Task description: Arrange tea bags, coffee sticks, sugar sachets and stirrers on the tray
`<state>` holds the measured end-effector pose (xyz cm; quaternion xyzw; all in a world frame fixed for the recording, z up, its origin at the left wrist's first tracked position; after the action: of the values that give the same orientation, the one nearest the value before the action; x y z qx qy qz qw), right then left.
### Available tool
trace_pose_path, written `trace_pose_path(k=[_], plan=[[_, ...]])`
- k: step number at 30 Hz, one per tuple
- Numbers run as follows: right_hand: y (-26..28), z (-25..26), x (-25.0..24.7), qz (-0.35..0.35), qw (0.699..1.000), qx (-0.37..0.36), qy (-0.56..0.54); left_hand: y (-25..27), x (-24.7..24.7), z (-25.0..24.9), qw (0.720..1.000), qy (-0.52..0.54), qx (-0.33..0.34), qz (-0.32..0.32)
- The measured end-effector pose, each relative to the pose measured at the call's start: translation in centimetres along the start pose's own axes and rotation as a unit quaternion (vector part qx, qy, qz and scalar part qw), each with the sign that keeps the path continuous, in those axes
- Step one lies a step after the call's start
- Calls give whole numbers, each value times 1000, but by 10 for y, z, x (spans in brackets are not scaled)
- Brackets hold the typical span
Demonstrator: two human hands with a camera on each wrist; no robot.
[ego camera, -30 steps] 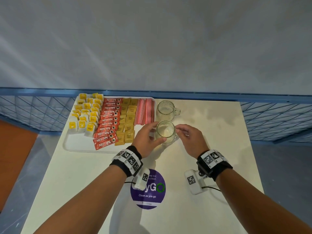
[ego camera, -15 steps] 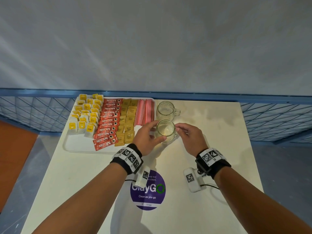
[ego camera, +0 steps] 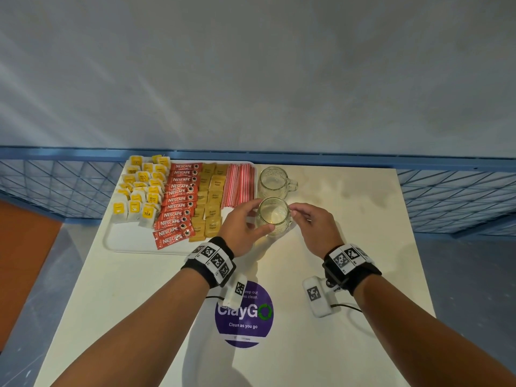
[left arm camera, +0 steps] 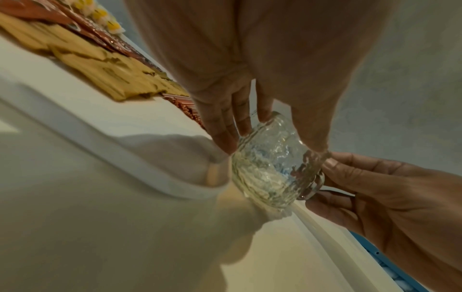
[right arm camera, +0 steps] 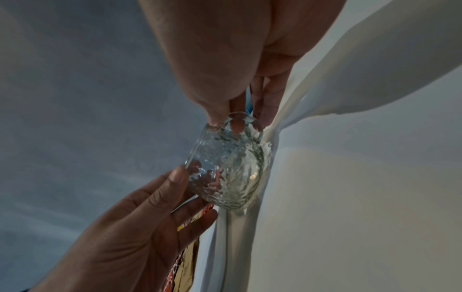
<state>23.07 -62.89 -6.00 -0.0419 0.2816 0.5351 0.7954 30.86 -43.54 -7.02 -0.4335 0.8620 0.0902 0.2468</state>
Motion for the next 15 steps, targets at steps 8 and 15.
trace_pose_path(k=[8,15], plan=[[-1,1,1,9,1000,-2,0,2,0,-1,1000,2,-3,-5],[2,7,-5,12,1000,19,-12,8,-8,-6,1000,-23,-8,-2]])
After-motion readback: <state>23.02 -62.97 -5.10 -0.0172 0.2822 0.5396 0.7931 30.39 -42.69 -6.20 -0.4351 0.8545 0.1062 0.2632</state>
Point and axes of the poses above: each hand's wrist, its own y-axis away from the middle knuckle, its own x-axis out of the palm, z = x × y, the point moved 5 cm from there along -y, towards the middle knuckle, and after that the axes turned 14 degrees about x, right-handed, at the moved point
